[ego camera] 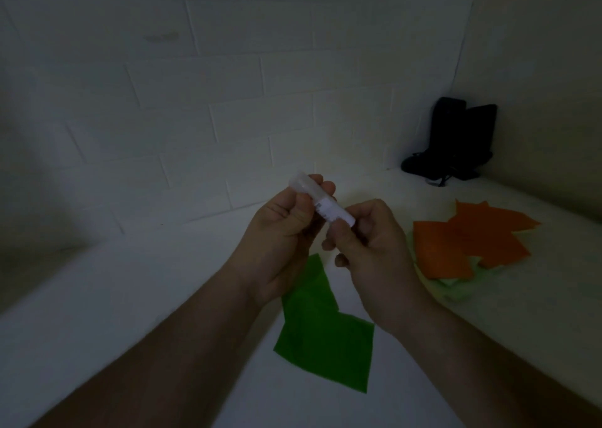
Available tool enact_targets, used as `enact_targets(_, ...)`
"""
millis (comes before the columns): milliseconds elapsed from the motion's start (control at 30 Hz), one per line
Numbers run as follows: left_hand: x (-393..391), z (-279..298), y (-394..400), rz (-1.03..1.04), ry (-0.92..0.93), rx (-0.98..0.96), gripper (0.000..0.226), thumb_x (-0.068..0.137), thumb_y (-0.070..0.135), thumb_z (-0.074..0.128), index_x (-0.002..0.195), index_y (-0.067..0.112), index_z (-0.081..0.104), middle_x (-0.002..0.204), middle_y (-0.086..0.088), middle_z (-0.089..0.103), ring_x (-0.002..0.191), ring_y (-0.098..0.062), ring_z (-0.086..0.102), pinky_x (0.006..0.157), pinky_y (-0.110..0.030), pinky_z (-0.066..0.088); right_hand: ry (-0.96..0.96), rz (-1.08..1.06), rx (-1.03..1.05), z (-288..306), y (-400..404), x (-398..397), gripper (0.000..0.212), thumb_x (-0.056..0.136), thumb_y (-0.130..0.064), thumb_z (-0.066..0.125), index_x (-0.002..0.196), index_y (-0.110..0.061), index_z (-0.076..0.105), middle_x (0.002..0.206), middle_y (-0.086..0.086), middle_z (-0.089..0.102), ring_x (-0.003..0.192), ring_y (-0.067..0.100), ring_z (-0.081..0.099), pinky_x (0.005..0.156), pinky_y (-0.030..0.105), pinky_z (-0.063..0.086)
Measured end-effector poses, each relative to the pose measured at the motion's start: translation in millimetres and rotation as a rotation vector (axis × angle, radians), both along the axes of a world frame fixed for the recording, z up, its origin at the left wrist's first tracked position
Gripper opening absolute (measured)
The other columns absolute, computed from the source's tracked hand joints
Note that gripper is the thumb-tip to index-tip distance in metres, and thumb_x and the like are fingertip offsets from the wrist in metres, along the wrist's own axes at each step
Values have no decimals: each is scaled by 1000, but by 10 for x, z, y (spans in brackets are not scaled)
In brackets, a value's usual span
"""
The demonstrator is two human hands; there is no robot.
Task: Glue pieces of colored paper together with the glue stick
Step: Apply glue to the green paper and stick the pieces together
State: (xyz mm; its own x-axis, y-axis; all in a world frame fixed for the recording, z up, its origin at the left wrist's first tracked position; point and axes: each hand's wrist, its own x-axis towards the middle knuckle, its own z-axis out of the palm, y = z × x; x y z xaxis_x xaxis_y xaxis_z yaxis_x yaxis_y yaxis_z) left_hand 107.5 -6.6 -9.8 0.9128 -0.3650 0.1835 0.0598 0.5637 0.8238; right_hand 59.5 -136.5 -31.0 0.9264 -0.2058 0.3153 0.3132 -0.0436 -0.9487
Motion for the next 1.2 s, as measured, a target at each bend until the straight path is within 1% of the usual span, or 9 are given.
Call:
enact_targets(167,3,2,46,-32,18,29,36,90,28,56,121,15,67,117,-2,73,115,-18,65,104,-38,52,234,158,220,42,50,-9,25,110,-37,42,107,-21,61,76,2,63,69,11,56,57,27,38)
enact_targets(367,-35,-11,-4,-58,-3,48,34,85,28,59,115,15,69,111,0,76,115,-12,68,110,-31,47,458,198,498,119,42,-5,61,102,-64,36,68,-17,54,50,1,41,44,13,32,50,29,28)
enact_targets(467,-27,-5,6,-28,-2,38,34,83,27,60,113,15,69,113,-1,76,113,-11,70,105,-31,48,285,131,108,66,-23,-27,62,93,-70,35,73,-19,62,60,7,51,51,17,44,53,30,37)
enact_targets(567,-15,3,14,-6,9,8,33,85,27,59,114,15,69,118,-3,75,115,-13,69,102,-30,50,24,58,-180,10,-64,-37,41,96,-56,47,92,-17,59,71,8,55,60,12,51,54,24,42)
enact_targets(667,-35,21,10,-15,23,12,38,85,28,57,120,15,66,123,-2,74,117,-10,68,104,-31,49,50,93,-188,12,-49,-47,49,101,-58,38,82,-16,56,67,8,51,56,11,46,53,25,38)
enact_targets(767,-68,28,-6,-33,29,36,40,87,29,55,123,15,65,122,1,75,116,-7,68,105,-30,46,297,270,210,67,11,-53,64,106,-59,30,59,-19,48,53,6,34,46,16,32,46,27,30)
enact_targets(833,-69,26,-7,-33,27,50,37,89,29,54,121,16,65,121,1,75,118,-9,67,107,-32,45,344,324,338,84,25,-57,62,105,-60,31,65,-16,51,52,3,31,44,15,29,46,29,29)
enact_targets(1000,-56,30,4,-27,31,25,34,89,27,54,119,16,66,121,0,74,121,-15,66,115,-39,42,24,63,-255,-35,-2,-62,32,101,-61,36,84,-39,53,61,-9,46,55,11,41,52,35,36)
enact_targets(1200,-68,52,26,-33,14,16,36,86,28,54,119,17,65,120,2,75,116,-8,68,100,-26,51,456,491,491,110,-4,-77,63,101,-67,30,61,-19,39,50,2,27,43,14,29,48,28,19)
